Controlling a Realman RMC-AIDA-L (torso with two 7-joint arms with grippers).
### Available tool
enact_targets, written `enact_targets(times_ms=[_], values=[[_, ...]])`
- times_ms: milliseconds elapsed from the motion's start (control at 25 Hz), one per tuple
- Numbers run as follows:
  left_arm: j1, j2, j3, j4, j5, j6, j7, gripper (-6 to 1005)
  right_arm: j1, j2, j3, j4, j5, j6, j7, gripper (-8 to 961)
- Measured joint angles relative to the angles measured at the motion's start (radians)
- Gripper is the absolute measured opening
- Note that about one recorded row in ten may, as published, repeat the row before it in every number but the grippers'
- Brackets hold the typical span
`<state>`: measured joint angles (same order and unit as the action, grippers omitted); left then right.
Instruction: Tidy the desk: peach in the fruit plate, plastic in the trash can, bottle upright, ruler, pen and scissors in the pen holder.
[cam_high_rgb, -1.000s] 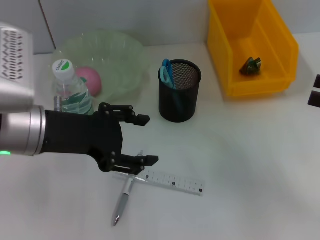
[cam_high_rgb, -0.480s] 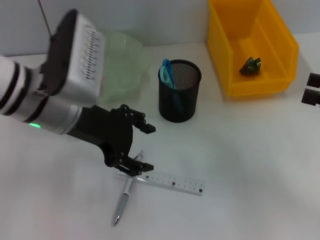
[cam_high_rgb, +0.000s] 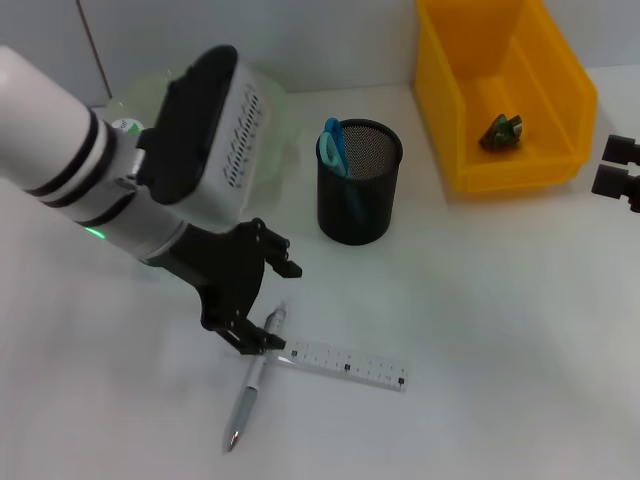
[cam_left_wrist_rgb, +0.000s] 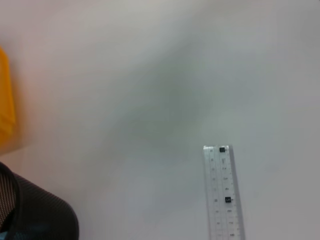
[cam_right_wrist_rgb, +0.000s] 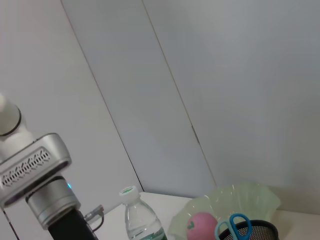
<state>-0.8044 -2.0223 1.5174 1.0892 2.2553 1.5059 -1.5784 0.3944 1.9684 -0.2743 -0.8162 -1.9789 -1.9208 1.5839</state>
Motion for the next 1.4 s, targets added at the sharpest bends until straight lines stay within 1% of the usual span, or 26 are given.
enact_targets(times_ms=[40, 120, 240, 320, 440, 560, 600, 640, 680, 720, 800, 880, 1080, 1200, 1240, 1320, 1400], values=[[0.000, 0.000, 0.000, 0.000, 0.000, 0.000, 0.000, 768, 0.000, 0.001, 0.001, 0.000, 0.000, 0.000, 0.000, 717], [-0.031, 0.008, 0.028, -0.044, 0.003, -0.032, 0.009, 764, 0.000, 0.004, 0.002, -0.001, 0.000, 0.005, 0.001, 717], [-0.044, 0.012, 0.041, -0.068, 0.010, -0.052, 0.015, 757, 0.000, 0.005, 0.002, 0.000, 0.000, 0.010, 0.001, 716], [-0.044, 0.012, 0.041, -0.068, 0.010, -0.052, 0.015, 753, 0.003, 0.006, 0.001, 0.000, 0.000, 0.014, 0.001, 716], [-0.073, 0.013, 0.065, -0.095, 0.037, -0.067, 0.021, 747, 0.007, 0.006, 0.001, 0.000, -0.001, 0.019, 0.001, 715], [-0.073, 0.013, 0.065, -0.095, 0.037, -0.067, 0.021, 741, 0.011, 0.007, 0.000, 0.001, -0.003, 0.023, 0.001, 714], [-0.089, 0.015, 0.093, -0.110, 0.056, -0.074, 0.022, 739, 0.012, 0.007, -0.001, 0.002, -0.004, 0.024, 0.001, 714], [-0.121, 0.025, 0.159, -0.149, 0.078, -0.095, 0.014, 737, 0.013, 0.008, -0.001, 0.003, -0.004, 0.024, 0.001, 714], [-0.133, 0.028, 0.183, -0.161, 0.083, -0.101, 0.008, 734, 0.014, 0.009, 0.000, 0.006, -0.004, 0.026, 0.001, 714], [-0.133, 0.028, 0.183, -0.161, 0.083, -0.101, 0.008, 732, 0.014, 0.009, 0.000, 0.006, -0.004, 0.026, 0.001, 714], [-0.158, 0.032, 0.219, -0.178, 0.094, -0.110, -0.005, 728, 0.015, 0.011, -0.001, 0.008, -0.006, 0.031, 0.001, 713], [-0.164, 0.032, 0.222, -0.182, 0.095, -0.111, -0.009, 724, 0.015, 0.011, -0.007, 0.008, -0.007, 0.038, 0.001, 713], [-0.208, 0.028, 0.262, -0.228, 0.096, -0.108, -0.063, 734, 0.017, 0.011, -0.023, 0.008, -0.007, 0.049, 0.004, 712], [-0.245, 0.019, 0.291, -0.272, 0.096, -0.105, -0.093, 758, 0.016, 0.010, -0.026, 0.008, -0.008, 0.051, 0.005, 711], [-0.245, 0.019, 0.291, -0.272, 0.096, -0.105, -0.093, 767, 0.016, 0.010, -0.026, 0.008, -0.008, 0.051, 0.005, 711], [-0.280, 0.006, 0.301, -0.309, 0.096, -0.104, -0.118, 783, 0.010, 0.010, -0.026, 0.004, -0.008, 0.051, 0.003, 710], [-0.294, 0.002, 0.302, -0.318, 0.106, -0.105, -0.133, 785, 0.008, 0.009, -0.026, 0.003, -0.008, 0.051, 0.001, 710]])
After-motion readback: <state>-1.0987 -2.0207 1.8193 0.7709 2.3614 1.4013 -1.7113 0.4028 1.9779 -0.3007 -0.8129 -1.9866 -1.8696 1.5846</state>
